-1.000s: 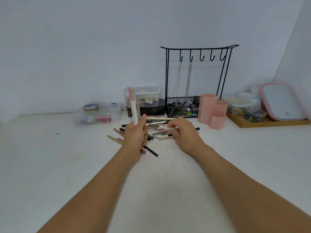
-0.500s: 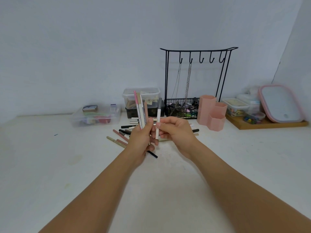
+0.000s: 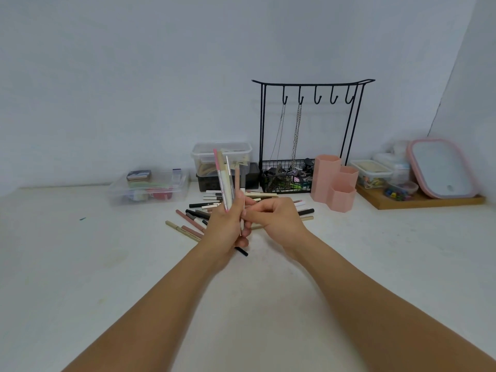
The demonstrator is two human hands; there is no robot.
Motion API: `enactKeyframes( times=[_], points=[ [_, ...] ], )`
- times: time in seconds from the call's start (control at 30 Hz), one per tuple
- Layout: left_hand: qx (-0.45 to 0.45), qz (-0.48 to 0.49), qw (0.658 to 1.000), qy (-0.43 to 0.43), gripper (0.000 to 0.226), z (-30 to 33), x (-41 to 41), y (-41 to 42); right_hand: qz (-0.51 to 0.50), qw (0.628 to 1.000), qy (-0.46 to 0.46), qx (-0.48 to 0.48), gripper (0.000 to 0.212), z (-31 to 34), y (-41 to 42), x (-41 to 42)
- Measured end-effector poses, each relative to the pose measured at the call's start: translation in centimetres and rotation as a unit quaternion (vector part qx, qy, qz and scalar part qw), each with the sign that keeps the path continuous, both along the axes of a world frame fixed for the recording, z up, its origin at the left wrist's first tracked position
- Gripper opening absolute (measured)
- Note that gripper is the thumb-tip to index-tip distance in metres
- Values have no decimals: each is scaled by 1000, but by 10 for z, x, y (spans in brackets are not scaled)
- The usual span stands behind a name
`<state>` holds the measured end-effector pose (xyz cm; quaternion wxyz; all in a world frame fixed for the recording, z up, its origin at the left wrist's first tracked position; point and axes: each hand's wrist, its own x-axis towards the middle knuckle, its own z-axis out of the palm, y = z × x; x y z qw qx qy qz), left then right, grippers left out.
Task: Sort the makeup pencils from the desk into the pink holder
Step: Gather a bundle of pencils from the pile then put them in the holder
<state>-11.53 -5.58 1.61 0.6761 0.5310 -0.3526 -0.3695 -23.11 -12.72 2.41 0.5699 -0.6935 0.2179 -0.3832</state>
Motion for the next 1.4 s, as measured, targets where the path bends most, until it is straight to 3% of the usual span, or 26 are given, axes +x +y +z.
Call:
enactKeyframes(
  times=[0.17,0.23,0.33,0.4,0.53,0.93,1.4],
  points=[
    [0,13,1000,-5,28,4,5,1,17,991,93,-92,9,11,-3,-5],
    [-4,42,999,-10,25,10,8,2,-64,972,139,-179,12,14,-16,-13],
    [26,77,997,-7,44,16,14,5,-206,904,251,-278,27,15,-43,-36],
    [57,87,995,-11,57,16,17,7,-228,876,321,-277,35,10,-59,-52],
    [51,64,997,0,50,14,16,8,-211,853,404,-254,39,-5,-71,-62],
    [51,66,996,-9,44,9,14,3,-186,853,420,-250,19,-5,-78,-62],
    [57,67,996,-13,45,8,14,2,-210,871,390,-213,17,4,-81,-75]
  ],
)
